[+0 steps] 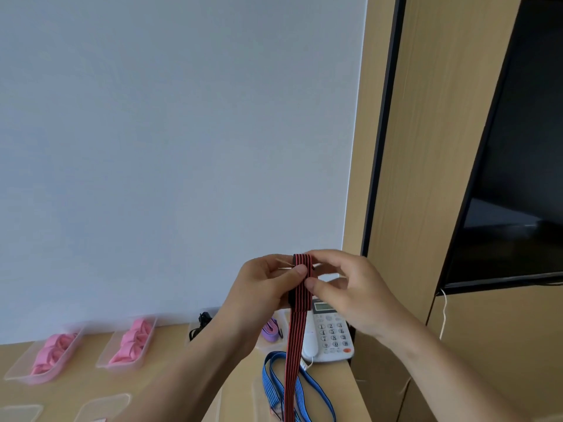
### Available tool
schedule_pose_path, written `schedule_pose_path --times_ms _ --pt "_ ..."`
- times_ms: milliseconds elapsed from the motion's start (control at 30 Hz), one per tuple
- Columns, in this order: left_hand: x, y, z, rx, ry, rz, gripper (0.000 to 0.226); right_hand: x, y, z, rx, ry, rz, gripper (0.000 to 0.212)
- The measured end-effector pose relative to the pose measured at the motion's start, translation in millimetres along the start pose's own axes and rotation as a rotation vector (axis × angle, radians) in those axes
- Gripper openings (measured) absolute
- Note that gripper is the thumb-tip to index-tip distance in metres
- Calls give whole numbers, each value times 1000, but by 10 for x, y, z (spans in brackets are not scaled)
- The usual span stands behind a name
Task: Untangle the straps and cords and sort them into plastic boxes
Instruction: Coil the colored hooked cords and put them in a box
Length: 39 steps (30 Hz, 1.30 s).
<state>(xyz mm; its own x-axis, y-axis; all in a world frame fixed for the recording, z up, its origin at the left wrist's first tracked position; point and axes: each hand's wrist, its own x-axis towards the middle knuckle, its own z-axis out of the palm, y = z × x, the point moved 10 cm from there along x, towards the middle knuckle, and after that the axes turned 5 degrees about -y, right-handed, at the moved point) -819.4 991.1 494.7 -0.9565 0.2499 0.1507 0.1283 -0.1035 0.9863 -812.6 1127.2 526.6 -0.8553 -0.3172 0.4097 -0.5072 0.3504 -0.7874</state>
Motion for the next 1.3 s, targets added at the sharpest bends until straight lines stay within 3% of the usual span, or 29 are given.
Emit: schedule_pose_path --times_ms 433,567,833,1067,1300 --pt "30 -252 49 -47 -86 -191 55 92 76 -100 170 138 -39 32" --pt "0 -351 26 -55 -59 -263 57 134 10 -192 200 200 -103 33" --pt "-46 -445 35 -115 -68 -310 67 -41 -259 -142 -98 317 -327 31" --pt "-11 -331 -39 -236 -18 -258 43 -270 -435 86 -314 347 -574 36" --pt "1 -381 -64 -228 -7 -260 30 -404 -381 243 -428 289 -621 35"
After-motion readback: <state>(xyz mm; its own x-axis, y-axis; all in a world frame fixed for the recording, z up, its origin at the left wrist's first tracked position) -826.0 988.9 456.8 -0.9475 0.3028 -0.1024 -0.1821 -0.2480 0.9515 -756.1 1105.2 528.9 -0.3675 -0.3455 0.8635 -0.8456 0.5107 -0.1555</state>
